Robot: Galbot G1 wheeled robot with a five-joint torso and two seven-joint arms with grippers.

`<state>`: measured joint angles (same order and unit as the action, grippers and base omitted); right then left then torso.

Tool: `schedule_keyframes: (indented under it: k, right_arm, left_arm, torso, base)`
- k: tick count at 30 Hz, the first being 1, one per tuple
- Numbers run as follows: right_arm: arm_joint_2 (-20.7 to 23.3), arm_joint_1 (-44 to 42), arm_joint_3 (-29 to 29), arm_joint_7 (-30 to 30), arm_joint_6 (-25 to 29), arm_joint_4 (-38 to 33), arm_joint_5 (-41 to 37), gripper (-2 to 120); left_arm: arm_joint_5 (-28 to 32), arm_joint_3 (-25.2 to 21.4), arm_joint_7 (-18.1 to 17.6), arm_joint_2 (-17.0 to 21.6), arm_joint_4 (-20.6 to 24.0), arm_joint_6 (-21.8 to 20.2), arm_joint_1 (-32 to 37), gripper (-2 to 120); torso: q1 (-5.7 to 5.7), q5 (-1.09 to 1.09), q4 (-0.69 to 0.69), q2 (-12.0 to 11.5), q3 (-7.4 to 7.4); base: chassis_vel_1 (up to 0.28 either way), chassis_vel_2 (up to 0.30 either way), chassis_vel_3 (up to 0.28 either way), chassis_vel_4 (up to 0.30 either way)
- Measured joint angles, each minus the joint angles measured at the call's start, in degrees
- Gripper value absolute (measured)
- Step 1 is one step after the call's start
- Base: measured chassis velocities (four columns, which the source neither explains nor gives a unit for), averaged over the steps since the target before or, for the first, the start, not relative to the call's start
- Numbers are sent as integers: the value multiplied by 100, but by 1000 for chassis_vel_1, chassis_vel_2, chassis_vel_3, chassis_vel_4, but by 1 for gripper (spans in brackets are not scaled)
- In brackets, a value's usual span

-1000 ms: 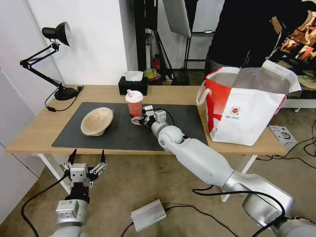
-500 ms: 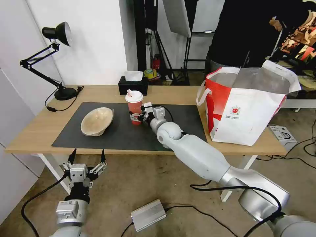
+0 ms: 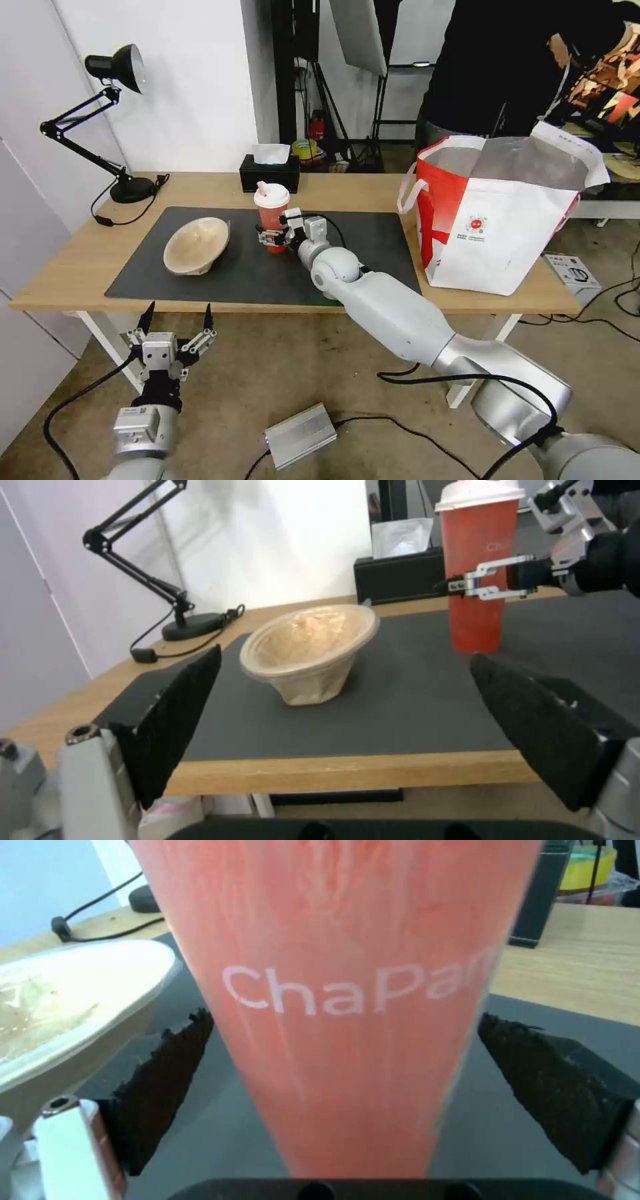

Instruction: Pick up the trash from the table and place it into the takeout bag.

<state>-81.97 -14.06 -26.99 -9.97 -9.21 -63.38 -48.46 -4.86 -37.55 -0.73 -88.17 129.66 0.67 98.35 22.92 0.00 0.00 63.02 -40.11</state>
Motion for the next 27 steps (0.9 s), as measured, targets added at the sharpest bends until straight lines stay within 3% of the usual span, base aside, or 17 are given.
schedule_keyframes:
  k: [4, 8, 15, 17, 27]
  right_arm:
    - [-65, 13, 6, 29, 51, 98, 58, 99]
    - [-91, 17, 14, 35, 80, 144, 86, 89]
    - [-85, 15, 19, 45, 110, 189, 112, 64]
    - [-71, 4, 23, 47, 120, 189, 116, 52]
    - [31, -50, 32, 37, 130, 98, 123, 20]
  left_arm:
    - [0, 1, 0, 0, -9, 3, -2, 100]
    - [1, -1, 0, 2, -14, 5, -11, 100]
    - [2, 21, 0, -9, -46, 23, -20, 100]
    - [2, 23, 0, -10, -54, 25, -27, 100]
    - [2, 36, 0, -7, -64, 27, -48, 100]
  torso:
    - [0, 0, 1, 0, 0]
    - [0, 0, 0, 0, 0]
    - [0, 0, 0, 0, 1]
    - [0, 0, 0, 0, 1]
    - [0, 1, 1, 0, 1]
  base:
    - [0, 0, 0, 0]
    - [0, 0, 0, 0]
    - [0, 0, 0, 0]
    - [0, 0, 0, 0]
    - [0, 0, 0, 0]
